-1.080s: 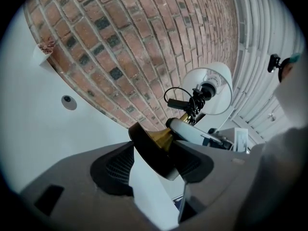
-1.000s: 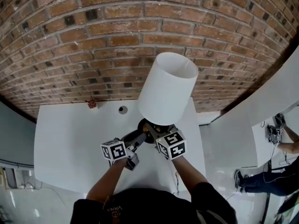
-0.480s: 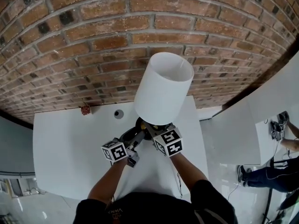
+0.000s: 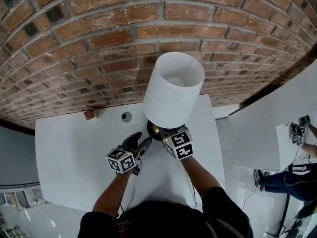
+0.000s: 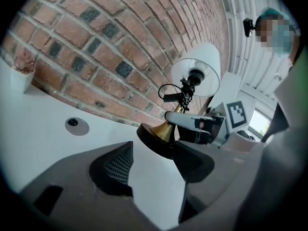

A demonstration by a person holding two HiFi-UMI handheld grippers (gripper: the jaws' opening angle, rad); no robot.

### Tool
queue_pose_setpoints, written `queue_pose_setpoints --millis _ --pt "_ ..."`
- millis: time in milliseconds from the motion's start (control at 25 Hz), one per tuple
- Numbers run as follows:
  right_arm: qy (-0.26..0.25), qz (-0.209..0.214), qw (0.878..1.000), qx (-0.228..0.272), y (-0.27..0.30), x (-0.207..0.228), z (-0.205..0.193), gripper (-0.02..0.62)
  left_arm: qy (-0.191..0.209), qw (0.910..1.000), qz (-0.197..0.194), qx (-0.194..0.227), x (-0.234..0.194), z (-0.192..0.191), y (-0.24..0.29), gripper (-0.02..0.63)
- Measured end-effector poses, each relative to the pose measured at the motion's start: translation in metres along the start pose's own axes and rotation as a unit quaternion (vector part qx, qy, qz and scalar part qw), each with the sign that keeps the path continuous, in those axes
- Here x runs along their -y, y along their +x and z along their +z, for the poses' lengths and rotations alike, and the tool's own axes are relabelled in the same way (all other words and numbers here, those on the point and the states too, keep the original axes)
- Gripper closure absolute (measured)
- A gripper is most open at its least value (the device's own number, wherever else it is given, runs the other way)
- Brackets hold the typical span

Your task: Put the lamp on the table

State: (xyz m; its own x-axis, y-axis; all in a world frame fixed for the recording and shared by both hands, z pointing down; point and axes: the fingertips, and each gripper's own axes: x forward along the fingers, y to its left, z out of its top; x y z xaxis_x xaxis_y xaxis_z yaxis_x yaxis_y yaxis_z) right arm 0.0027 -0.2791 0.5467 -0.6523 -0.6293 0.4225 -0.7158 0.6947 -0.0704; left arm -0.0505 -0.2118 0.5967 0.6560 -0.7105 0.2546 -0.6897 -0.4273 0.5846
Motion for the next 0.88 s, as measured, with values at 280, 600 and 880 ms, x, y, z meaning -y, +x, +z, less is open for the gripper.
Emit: queue_pose_setpoints --millis 280,600,880 --pt "-0.015 -0.027 1.0 -0.002 0.01 0.025 -0.013 0.48 0.129 0.9902 0.052 -0.012 -0.005 0.01 -0.026 0.436" --pt "0.009 -0.048 0.999 0.01 0.024 0.041 -0.032 0.482 0.207 0.9744 0.088 0.008 0.003 0.034 -0.046 0.595" --pt "0.017 -0.061 0.998 0.026 0.031 0.052 -0.036 0.483 0.218 0.9672 0.129 0.009 -0.01 0.041 -0.059 0.603"
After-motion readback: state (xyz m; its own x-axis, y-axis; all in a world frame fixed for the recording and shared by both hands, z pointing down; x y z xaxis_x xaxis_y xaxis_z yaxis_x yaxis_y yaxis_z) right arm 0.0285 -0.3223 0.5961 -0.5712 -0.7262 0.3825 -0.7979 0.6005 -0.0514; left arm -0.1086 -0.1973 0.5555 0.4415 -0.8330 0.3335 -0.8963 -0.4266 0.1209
